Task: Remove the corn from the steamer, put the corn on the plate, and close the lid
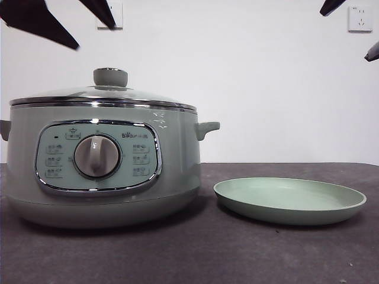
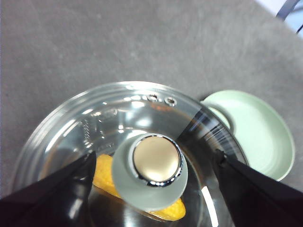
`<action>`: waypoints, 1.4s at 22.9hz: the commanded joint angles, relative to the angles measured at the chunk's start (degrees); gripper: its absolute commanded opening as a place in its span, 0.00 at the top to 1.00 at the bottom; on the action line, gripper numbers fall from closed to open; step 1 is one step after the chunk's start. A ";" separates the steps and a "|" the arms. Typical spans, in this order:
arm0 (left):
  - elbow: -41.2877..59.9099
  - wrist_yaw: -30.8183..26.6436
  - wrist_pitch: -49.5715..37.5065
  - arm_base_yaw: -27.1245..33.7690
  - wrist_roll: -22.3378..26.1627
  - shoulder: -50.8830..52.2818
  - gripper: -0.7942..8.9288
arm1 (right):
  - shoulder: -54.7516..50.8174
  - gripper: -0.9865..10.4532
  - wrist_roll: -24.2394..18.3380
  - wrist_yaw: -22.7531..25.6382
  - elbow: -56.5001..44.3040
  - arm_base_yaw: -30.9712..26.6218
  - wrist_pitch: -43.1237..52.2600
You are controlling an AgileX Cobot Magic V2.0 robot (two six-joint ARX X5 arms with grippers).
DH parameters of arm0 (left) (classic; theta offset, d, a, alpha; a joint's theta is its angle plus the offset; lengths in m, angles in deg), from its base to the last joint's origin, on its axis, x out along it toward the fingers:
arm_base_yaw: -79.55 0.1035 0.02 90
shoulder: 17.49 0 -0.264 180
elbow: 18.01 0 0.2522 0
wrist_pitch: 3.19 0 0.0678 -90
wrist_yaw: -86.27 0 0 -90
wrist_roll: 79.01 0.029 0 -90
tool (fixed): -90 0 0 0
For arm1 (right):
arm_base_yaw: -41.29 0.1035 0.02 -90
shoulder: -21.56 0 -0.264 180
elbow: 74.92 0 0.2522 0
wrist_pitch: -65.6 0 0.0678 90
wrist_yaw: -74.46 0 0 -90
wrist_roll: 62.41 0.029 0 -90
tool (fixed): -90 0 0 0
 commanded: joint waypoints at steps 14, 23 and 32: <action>-0.13 -3.54 -1.42 -3.65 2.86 -8.17 0.70 | -0.02 0.50 0.81 0.17 0.09 0.11 1.60; -0.13 -3.58 -3.32 -3.63 4.37 -7.54 0.93 | 0.28 0.50 2.19 0.13 0.09 1.40 2.47; -0.13 -16.83 -6.27 -3.56 3.56 8.24 0.93 | 11.72 0.56 5.31 1.42 3.93 18.29 9.99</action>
